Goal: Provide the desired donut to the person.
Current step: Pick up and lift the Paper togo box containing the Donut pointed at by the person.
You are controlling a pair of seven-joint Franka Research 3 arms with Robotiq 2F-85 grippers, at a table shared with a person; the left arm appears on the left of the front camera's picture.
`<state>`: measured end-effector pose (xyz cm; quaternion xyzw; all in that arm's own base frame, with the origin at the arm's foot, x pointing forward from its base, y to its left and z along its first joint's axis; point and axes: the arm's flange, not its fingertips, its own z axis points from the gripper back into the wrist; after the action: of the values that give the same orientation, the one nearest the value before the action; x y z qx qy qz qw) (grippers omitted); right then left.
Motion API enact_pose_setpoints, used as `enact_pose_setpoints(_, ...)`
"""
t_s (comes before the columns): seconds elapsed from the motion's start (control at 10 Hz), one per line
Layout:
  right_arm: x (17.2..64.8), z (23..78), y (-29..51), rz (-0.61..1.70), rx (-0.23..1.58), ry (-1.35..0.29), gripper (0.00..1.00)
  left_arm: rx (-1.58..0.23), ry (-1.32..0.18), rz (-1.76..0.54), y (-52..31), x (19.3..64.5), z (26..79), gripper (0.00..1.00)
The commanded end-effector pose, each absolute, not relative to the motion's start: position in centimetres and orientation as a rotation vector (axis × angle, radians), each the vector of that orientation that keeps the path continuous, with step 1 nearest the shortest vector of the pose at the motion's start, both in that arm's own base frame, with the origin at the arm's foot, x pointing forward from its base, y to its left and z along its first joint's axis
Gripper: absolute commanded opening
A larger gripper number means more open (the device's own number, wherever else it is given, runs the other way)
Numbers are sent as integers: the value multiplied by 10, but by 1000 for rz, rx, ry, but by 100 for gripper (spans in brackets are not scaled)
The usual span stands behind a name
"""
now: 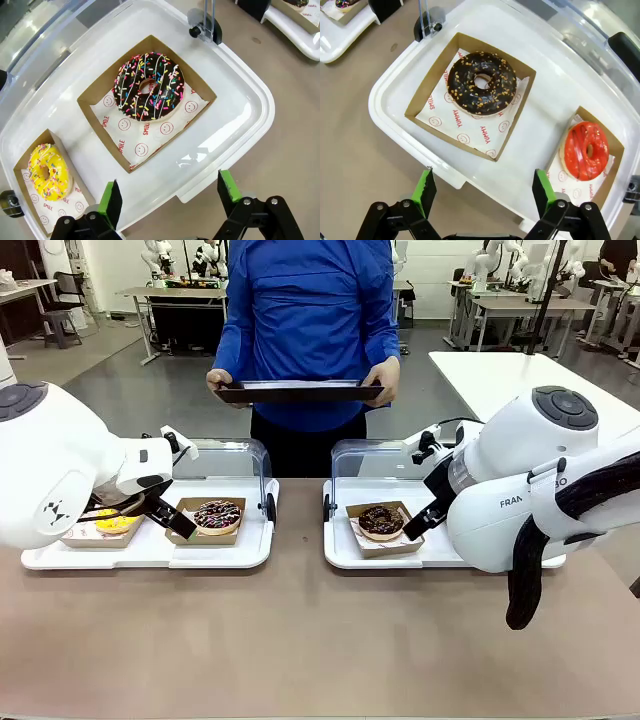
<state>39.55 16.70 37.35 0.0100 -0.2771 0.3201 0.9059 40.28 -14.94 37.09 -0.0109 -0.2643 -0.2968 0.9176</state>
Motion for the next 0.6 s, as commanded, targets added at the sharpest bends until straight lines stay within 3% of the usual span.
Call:
enact_pose_setpoints(0.0, 396, 374, 167, 661, 21, -572, 100, -22, -546, -611, -150, 403, 372, 100)
enact_pose_setpoints(0.5, 396, 374, 167, 661, 21, -572, 100, -22, -546, -611, -150, 403, 372, 100)
